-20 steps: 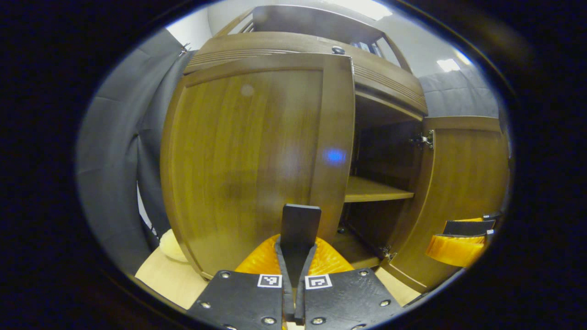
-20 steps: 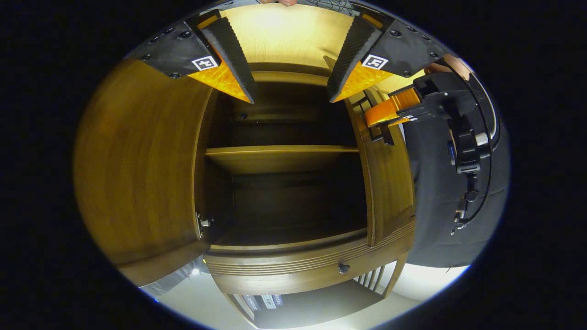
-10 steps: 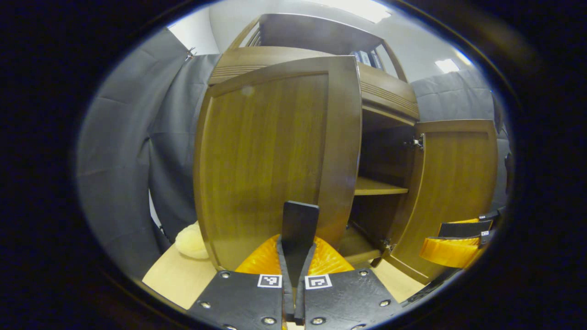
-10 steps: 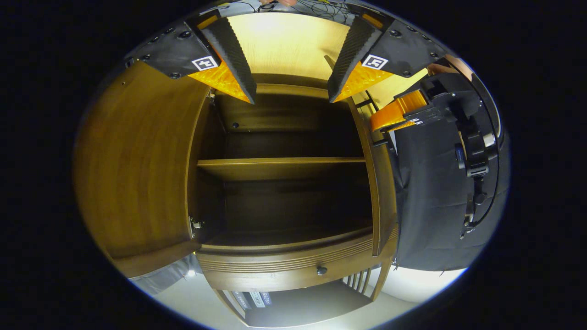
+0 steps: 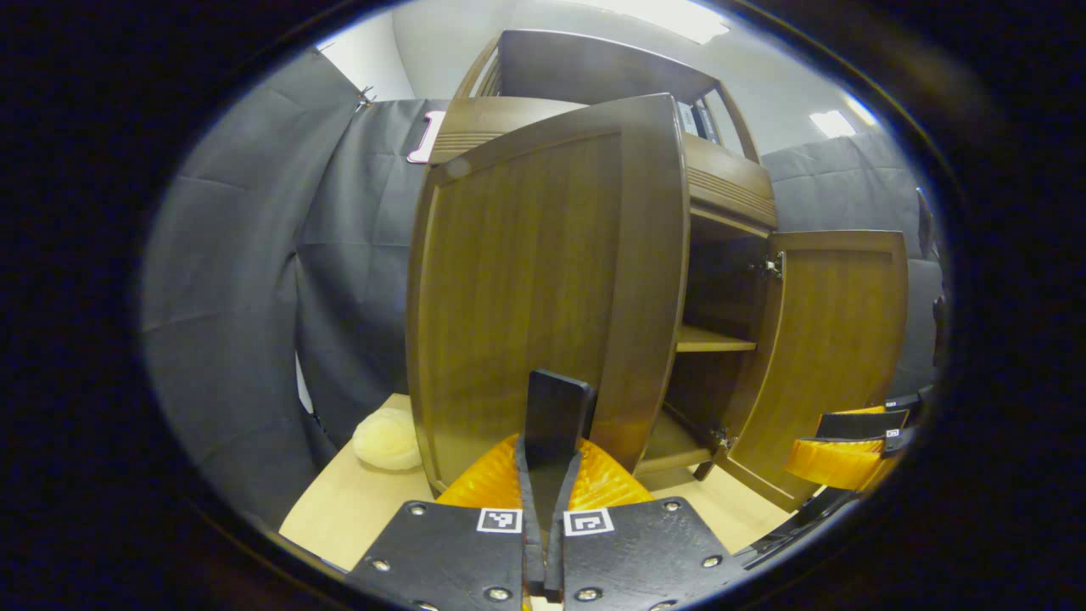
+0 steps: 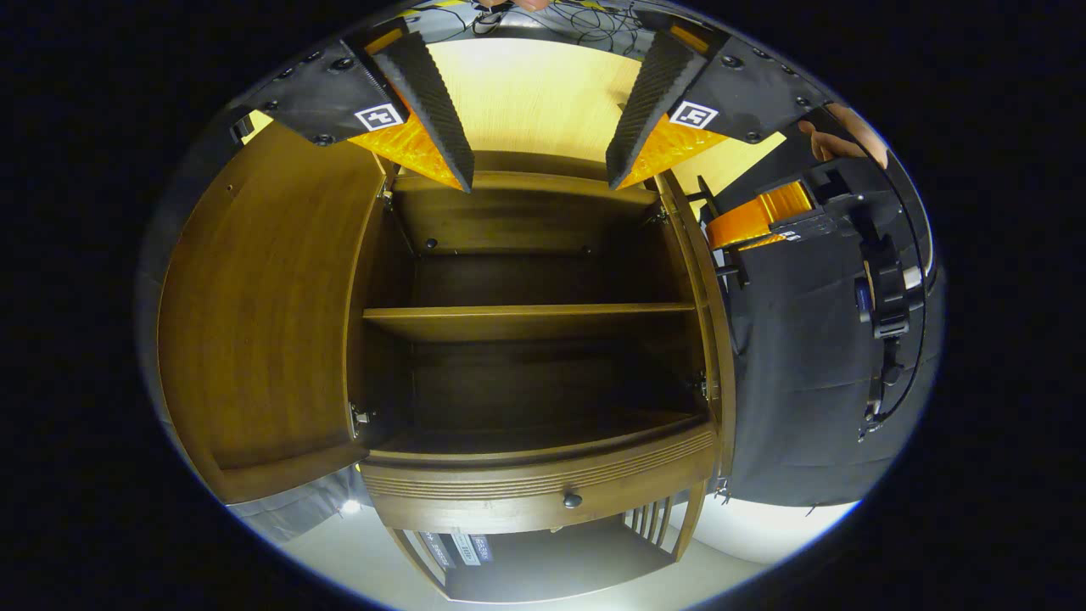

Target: Open the right door of the double-door shoe cabinet with the right hand, and open the left door with the left hand.

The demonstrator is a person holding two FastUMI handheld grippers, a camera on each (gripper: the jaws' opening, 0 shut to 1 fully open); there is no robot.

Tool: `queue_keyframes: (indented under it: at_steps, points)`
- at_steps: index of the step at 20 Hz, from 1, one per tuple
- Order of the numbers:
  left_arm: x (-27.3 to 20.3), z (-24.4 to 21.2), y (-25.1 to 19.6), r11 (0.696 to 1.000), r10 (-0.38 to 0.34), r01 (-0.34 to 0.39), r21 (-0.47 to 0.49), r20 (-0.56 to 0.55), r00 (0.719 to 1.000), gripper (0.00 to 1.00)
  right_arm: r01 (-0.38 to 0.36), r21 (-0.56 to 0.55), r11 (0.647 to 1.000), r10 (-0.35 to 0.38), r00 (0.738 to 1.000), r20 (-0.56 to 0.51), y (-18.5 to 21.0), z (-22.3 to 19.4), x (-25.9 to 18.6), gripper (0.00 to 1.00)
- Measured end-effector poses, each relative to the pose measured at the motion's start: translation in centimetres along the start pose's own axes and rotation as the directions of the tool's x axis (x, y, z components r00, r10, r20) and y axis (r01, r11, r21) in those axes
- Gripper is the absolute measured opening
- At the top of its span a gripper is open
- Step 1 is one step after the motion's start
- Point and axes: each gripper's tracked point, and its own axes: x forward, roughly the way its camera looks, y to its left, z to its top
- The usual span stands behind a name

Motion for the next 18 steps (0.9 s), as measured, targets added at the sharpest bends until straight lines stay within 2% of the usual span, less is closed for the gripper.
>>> queue_keyframes:
  at_steps: [1,2,3,5,6,9,10,11,12,14,18]
  points:
    - [0.4,0.9,-0.3,1.000,0.000,0.000,0.015,0.001,1.000,0.04,0.000,-0.003,1.000,0.000,1.000,0.001,0.2,-0.1,-0.3,0.93]
    - [0.3,2.0,-0.8,1.000,-0.003,0.003,0.029,0.003,1.000,0.03,0.001,-0.008,1.000,-0.001,1.000,0.005,0.3,-0.1,-0.5,0.98]
    - [0.4,2.8,-1.2,0.999,-0.008,0.008,0.032,0.006,1.000,0.03,0.005,-0.011,1.000,-0.005,1.000,0.009,0.3,-0.1,-0.7,0.93]
    - [-0.7,3.5,-0.6,1.000,-0.012,0.012,0.005,0.015,1.000,0.03,0.014,-0.008,1.000,-0.014,1.000,0.015,0.1,0.0,-0.9,0.93]
    - [-1.1,3.0,0.5,1.000,-0.012,0.012,-0.003,0.022,1.000,0.03,0.019,-0.006,1.000,-0.019,1.000,0.014,0.0,0.0,-0.9,0.98]
    - [-1.7,2.7,0.8,0.999,-0.027,0.026,0.019,0.032,0.999,0.03,0.028,-0.004,1.000,-0.028,1.000,0.013,0.1,0.0,-1.1,0.93]
    - [-2.2,2.7,1.5,0.999,-0.037,0.037,0.016,0.031,0.999,0.03,0.030,-0.008,1.000,-0.030,0.999,0.016,0.1,0.1,-1.1,0.93]
    - [-2.6,2.7,2.3,0.999,-0.050,0.049,0.006,0.031,0.998,0.03,0.030,-0.011,0.999,-0.030,0.999,0.021,0.2,0.1,-1.1,0.98]
    - [-3.2,2.4,3.7,0.998,-0.059,0.059,-0.005,0.032,0.998,0.03,0.030,-0.014,0.999,-0.029,0.999,0.025,0.3,0.2,-1.1,0.93]
    - [-4.3,2.4,6.2,0.998,-0.061,0.062,-0.012,0.042,0.997,0.03,0.028,-0.022,0.999,-0.028,0.999,0.021,0.4,0.0,-1.1,0.93]
    - [-6.1,2.7,11.5,1.000,-0.001,0.003,-0.027,0.070,0.998,0.02,0.028,-0.033,0.999,-0.027,1.000,0.011,0.4,-0.2,-1.2,0.93]
